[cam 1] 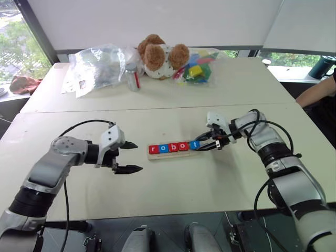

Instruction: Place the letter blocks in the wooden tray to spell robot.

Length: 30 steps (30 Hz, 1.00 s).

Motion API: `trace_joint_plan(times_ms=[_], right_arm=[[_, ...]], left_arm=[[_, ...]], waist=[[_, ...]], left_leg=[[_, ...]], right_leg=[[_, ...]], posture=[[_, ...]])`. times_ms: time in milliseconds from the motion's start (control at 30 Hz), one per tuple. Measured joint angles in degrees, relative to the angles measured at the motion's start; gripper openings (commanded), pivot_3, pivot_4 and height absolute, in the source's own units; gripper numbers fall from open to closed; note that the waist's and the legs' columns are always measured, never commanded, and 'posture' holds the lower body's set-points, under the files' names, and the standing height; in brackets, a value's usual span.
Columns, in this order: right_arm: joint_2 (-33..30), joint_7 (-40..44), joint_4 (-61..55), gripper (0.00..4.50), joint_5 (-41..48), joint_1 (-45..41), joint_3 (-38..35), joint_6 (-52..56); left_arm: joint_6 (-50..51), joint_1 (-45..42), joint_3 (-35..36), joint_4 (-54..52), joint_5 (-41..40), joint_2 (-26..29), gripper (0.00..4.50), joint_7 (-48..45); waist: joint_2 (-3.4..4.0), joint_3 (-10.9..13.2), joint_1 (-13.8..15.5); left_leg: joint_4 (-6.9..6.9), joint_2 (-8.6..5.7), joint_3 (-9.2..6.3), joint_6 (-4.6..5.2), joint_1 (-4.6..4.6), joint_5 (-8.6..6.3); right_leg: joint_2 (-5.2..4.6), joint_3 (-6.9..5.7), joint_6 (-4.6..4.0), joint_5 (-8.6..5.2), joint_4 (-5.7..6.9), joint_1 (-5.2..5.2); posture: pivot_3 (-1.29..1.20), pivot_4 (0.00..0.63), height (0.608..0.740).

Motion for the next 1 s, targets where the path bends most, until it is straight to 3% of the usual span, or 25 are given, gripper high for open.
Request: trace_joint_plan(times_ms=[633,667,833,1000], right_arm=[[3.94,0.16,6.86,1.10,-2.61,-3.82,-0.02,-3.36],[3.98,0.11,7.02,2.13,-2.67,-3.88,-0.02,-3.59],[4.38,-0.74,7.46,4.47,-2.77,-3.91,-0.24,-4.35],[4.33,-0.10,7.39,4.47,-2.69,-3.92,-0.43,-4.23]], left_arm=[[-0.15,0.32,-0.01,-0.02,0.03,-0.07,4.50,1.50],[-0.15,0.36,-0.01,-0.02,0.03,-0.08,4.50,1.58],[-0.15,0.51,-0.01,-0.02,0.01,-0.15,4.50,2.03],[-0.15,0.60,-0.01,-0.02,0.00,-0.15,4.50,2.10]], waist=[[0.00,0.00,-0.05],[0.00,0.00,-0.05],[0.00,0.00,-0.08],[0.00,0.00,-0.03]], left_leg=[[0.00,0.00,-0.01,-0.05,0.00,0.02],[0.00,0.00,-0.01,-0.05,0.01,0.02],[0.00,0.00,-0.01,-0.05,0.01,0.02],[-0.01,0.00,-0.01,-0.05,0.00,0.02]], right_leg=[[0.00,-0.01,0.00,0.00,0.01,0.00],[0.00,-0.01,0.00,0.00,0.01,0.00],[0.00,0.00,0.00,0.00,0.01,0.00],[0.00,-0.01,0.00,0.00,0.01,0.00]], posture=[[0.00,0.150,0.740],[0.00,0.150,0.740],[0.00,0.150,0.740],[0.00,0.150,0.740]])
